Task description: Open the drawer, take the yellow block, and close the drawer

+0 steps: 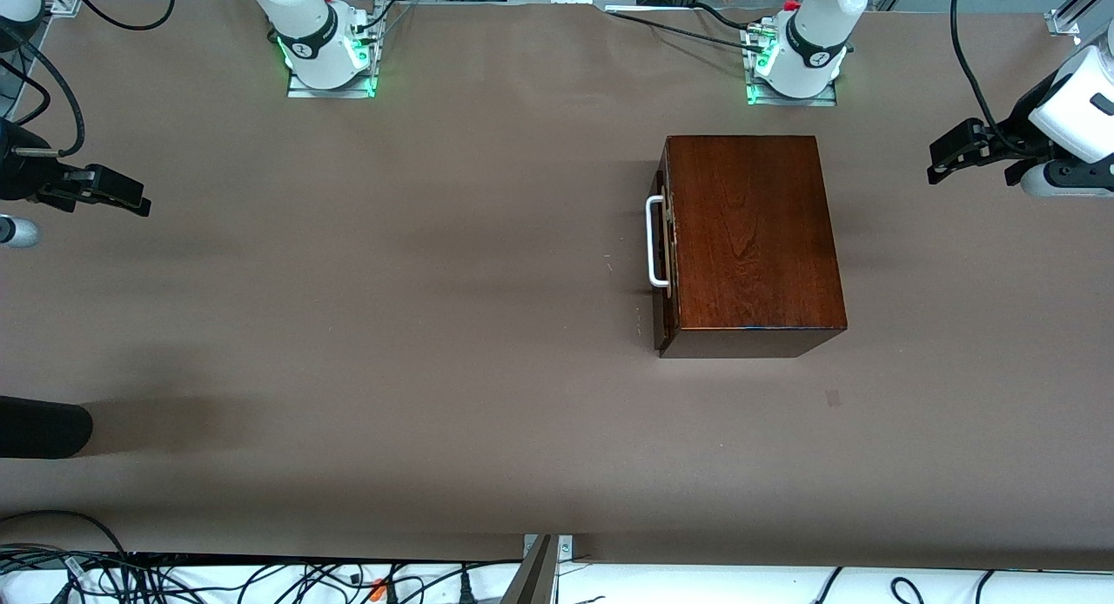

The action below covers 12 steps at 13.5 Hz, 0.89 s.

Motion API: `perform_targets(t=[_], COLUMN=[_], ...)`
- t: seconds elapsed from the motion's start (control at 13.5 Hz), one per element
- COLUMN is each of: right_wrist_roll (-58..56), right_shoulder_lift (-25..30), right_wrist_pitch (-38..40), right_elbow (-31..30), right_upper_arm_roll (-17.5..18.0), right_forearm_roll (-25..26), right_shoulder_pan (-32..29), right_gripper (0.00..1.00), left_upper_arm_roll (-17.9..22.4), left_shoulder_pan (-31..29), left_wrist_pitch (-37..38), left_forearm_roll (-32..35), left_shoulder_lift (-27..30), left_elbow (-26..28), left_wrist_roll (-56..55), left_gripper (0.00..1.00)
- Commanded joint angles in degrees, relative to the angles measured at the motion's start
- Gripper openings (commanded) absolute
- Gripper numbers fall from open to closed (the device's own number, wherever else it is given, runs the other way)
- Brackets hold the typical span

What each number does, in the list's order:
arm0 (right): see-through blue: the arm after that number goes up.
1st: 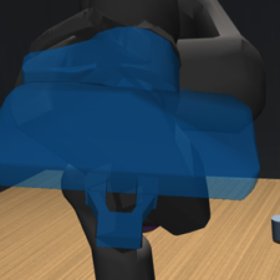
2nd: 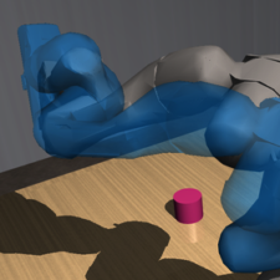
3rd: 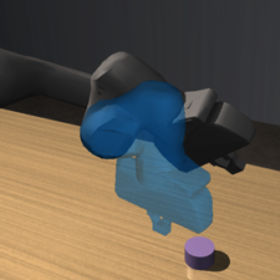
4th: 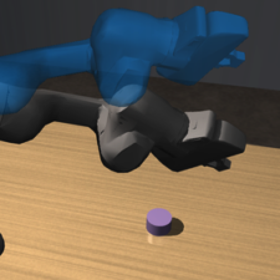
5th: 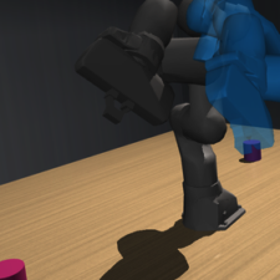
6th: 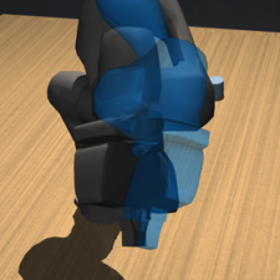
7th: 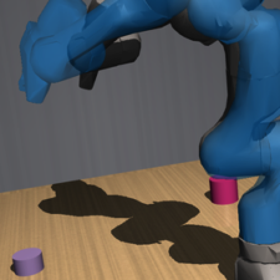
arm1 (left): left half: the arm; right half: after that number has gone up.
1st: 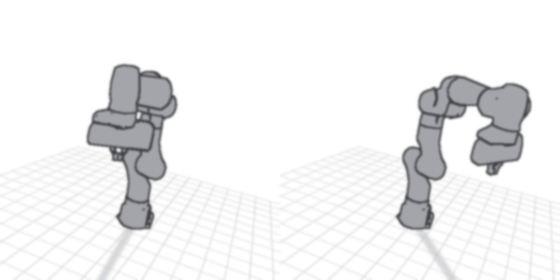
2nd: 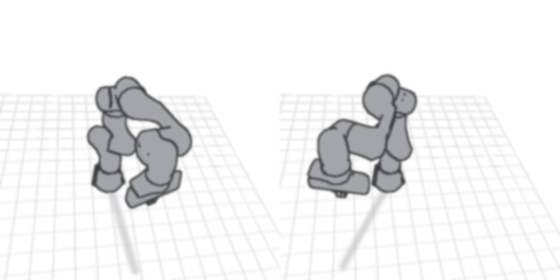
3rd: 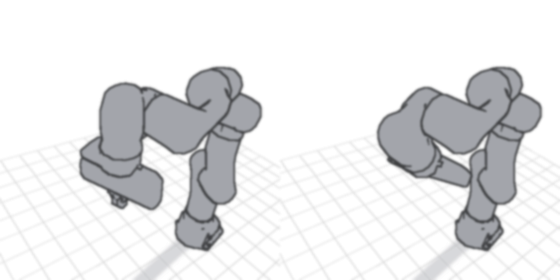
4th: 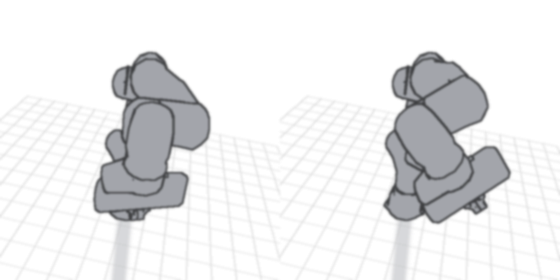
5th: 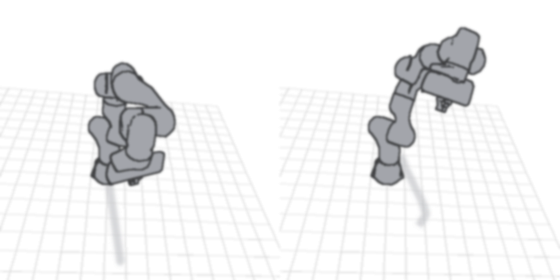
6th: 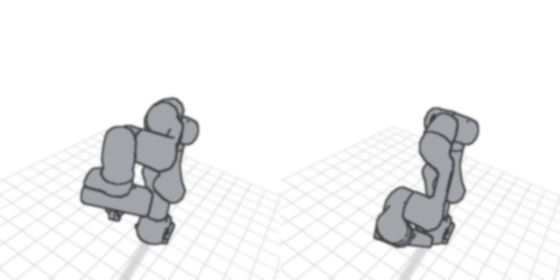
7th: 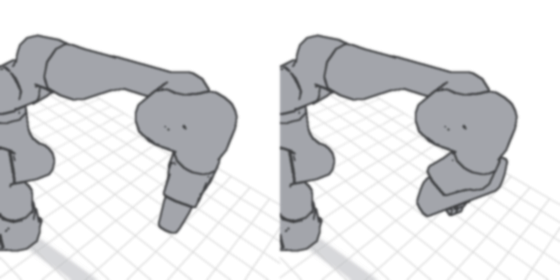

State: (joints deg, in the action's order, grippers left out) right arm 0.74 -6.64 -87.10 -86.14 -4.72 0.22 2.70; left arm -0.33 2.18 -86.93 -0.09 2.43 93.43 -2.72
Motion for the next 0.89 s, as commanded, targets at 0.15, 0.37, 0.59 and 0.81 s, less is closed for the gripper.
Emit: perform_targets(t=[0.15, 0.37, 0.59, 0.81], right_wrist_roll=[-0.65, -0.65, -0.65, -0.65], right_shoulder_lift=[0.66, 0.66, 0.66, 0.66], right_wrist_pitch=[0.0, 0.0, 0.0, 0.0], right_elbow=[0.01, 0.01, 0.01, 0.01], right_upper_arm_roll=[0.24, 0.24, 0.24, 0.24], right_forearm_roll=[-0.05, -0.05, -0.05, -0.05], right_shoulder_pan=[-0.15, -0.15, -0.15, -0.15], right_gripper=[1.0, 1.0, 1.0, 1.0], left_upper_arm_roll=[-0.46, -2.48, -3.63, -8.7], left_shoulder_pan=[0.28, 0.37, 0.37, 0.37], left_wrist_pitch=[3.08, 4.49, 6.24, 6.25], left_forearm_roll=[-0.26, -0.26, -0.18, -0.35], left_shoulder_lift=[-1.29, -1.46, -2.43, -2.78], left_elbow=[-2.56, -2.56, -2.47, -2.47], left_wrist_roll=[1.14, 1.41, 1.49, 0.27], left_gripper=[1.0, 1.0, 1.0, 1.0])
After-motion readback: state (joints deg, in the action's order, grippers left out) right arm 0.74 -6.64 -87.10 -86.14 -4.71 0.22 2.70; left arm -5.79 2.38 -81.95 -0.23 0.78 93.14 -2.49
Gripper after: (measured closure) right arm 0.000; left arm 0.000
